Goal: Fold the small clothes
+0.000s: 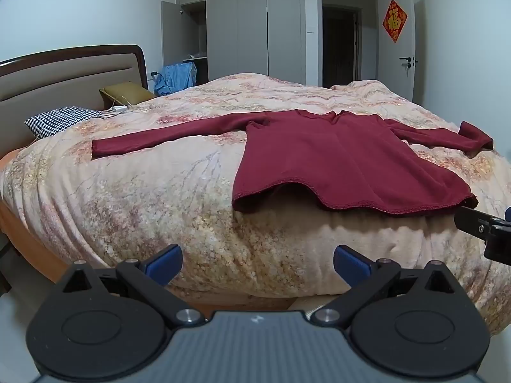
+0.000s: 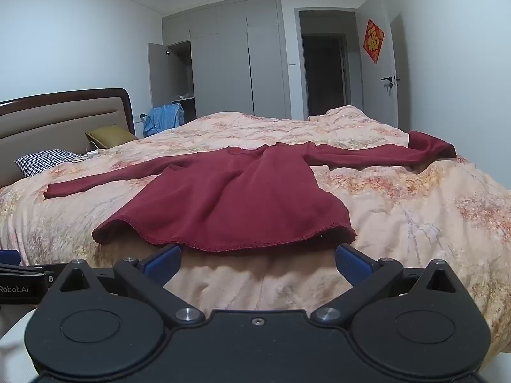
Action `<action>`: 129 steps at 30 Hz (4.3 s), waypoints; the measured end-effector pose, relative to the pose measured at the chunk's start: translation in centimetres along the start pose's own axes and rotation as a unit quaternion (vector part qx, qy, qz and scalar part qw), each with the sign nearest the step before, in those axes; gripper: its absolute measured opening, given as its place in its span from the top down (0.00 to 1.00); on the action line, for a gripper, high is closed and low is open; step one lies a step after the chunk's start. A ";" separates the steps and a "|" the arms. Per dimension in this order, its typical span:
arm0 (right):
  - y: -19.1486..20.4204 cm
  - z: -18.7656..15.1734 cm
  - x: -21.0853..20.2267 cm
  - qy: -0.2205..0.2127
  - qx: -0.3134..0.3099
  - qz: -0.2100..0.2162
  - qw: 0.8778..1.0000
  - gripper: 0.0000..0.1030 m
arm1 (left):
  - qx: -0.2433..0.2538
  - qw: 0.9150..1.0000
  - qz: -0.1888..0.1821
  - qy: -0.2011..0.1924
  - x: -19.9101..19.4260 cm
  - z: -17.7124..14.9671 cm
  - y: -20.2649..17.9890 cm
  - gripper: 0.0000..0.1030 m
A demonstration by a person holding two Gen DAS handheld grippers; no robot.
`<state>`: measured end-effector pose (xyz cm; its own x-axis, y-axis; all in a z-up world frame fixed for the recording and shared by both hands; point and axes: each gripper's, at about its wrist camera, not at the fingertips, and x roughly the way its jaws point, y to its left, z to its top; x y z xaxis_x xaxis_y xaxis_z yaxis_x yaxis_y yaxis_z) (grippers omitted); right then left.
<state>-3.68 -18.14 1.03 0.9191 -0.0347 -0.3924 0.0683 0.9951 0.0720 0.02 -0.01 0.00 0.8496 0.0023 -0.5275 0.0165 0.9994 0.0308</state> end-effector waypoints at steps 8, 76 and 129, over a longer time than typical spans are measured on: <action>0.1 0.0 0.0 0.001 0.000 -0.002 1.000 0.00 | -0.002 1.000 -0.002 -0.001 -0.1 0.0 -0.1 0.00; 0.1 -0.2 0.4 0.012 0.006 0.006 1.000 0.00 | 0.000 1.000 -0.001 0.003 0.2 0.0 0.1 0.00; -3.4 5.6 4.6 0.022 0.004 0.006 1.000 0.00 | 0.017 0.999 0.011 0.028 5.4 7.4 -1.2 0.00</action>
<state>2.53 -22.24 4.12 0.9022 -0.0186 -0.4309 0.0609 0.9946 0.0846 8.45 -1.44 3.39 0.8191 0.0267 -0.5731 0.0173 0.9973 0.0712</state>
